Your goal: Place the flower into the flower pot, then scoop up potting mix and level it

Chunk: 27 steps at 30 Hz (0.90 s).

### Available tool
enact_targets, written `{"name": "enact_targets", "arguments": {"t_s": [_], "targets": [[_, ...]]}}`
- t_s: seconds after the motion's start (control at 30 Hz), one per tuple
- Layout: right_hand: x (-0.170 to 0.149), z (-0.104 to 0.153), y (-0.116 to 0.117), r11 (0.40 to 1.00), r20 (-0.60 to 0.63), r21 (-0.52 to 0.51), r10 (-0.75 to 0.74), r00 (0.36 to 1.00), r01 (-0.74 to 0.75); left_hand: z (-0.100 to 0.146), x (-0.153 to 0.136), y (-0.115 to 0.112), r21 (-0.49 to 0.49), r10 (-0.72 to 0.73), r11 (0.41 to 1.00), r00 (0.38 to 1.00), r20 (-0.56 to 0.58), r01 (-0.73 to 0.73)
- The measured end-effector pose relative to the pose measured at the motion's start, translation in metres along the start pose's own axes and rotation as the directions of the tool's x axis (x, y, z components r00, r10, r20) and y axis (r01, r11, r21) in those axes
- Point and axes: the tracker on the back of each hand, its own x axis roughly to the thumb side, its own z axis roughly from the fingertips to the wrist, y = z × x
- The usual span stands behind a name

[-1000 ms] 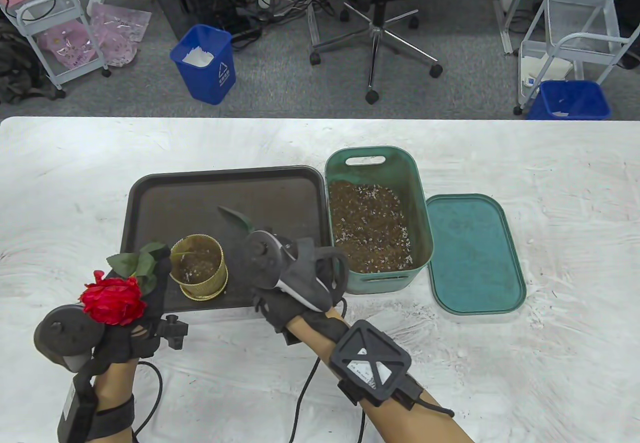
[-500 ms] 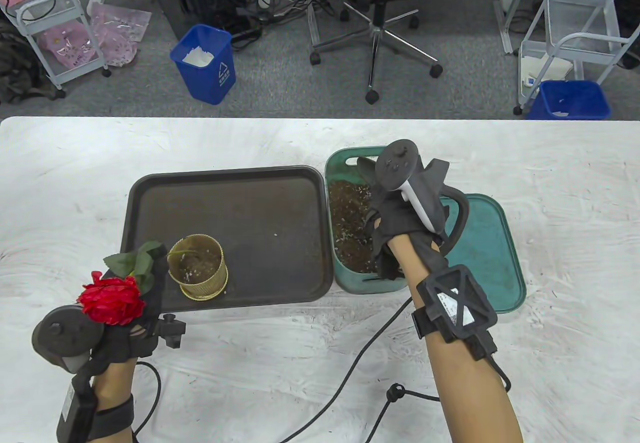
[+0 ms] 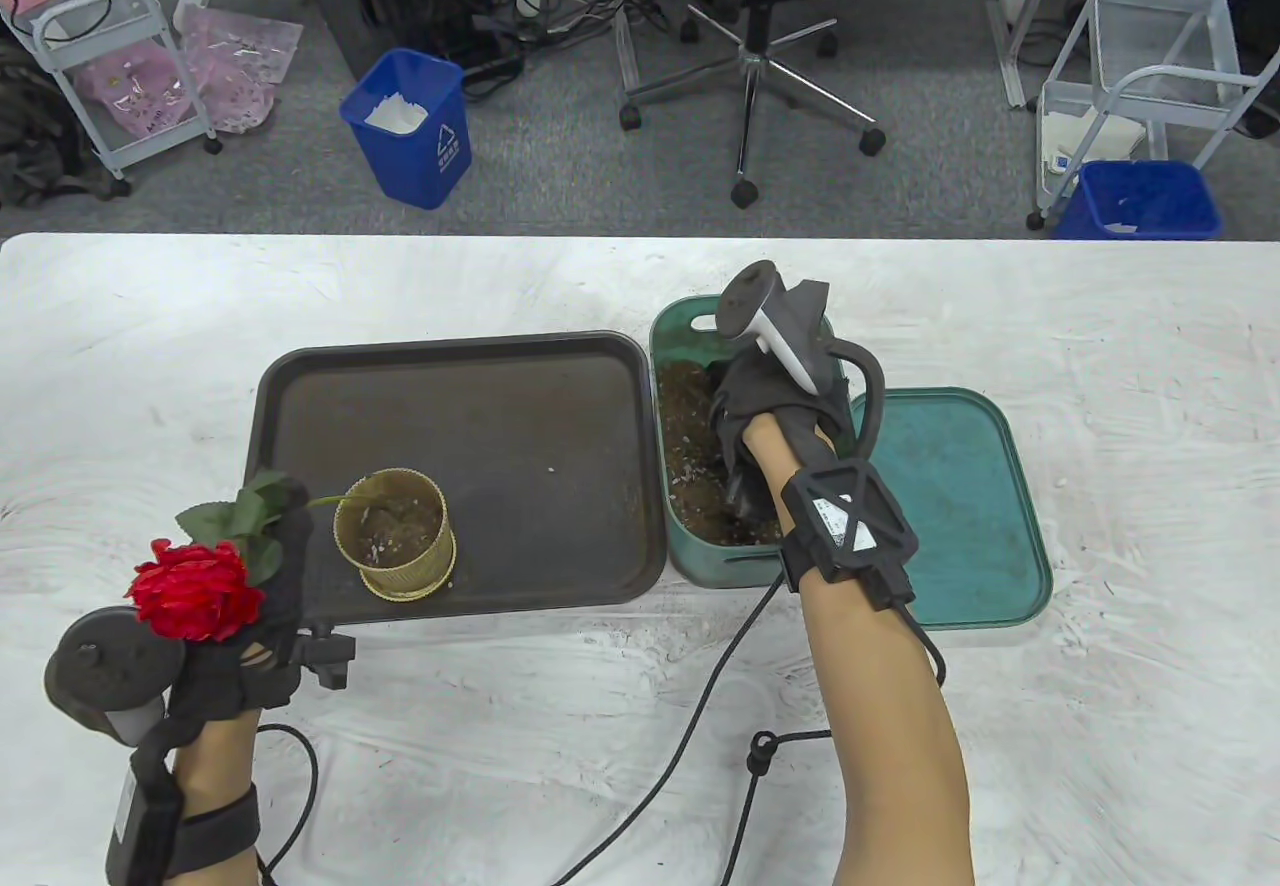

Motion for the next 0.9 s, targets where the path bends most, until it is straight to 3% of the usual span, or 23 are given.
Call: {"name": "enact_targets", "arguments": {"t_s": [0.17, 0.37, 0.6, 0.8, 0.9], "targets": [[-0.005, -0.007, 0.016, 0.969, -0.013, 0.238, -0.065, 0.998, 0.066, 0.0, 0.0, 0.0, -0.004, -0.003, 1.0, 1.0, 0.007, 0.003], [-0.017, -0.01, 0.025, 0.849, -0.058, 0.432, -0.31, 0.949, 0.304, 0.001, 0.0, -0.002, -0.007, -0.004, 1.0, 1.0, 0.015, 0.004], [-0.029, 0.0, 0.023, 0.748, -0.076, 0.486, -0.479, 0.875, 0.452, 0.001, 0.002, -0.004, -0.016, -0.001, 1.0, 1.0, 0.025, 0.001], [-0.051, 0.02, 0.021, 0.64, -0.129, 0.456, -0.64, 0.757, 0.619, 0.004, 0.008, -0.011, -0.042, 0.012, 0.999, 0.999, 0.047, -0.01], [-0.06, 0.03, 0.019, 0.614, -0.142, 0.42, -0.683, 0.716, 0.669, 0.006, 0.013, -0.015, -0.057, 0.008, 0.998, 0.998, 0.067, -0.004]]}}
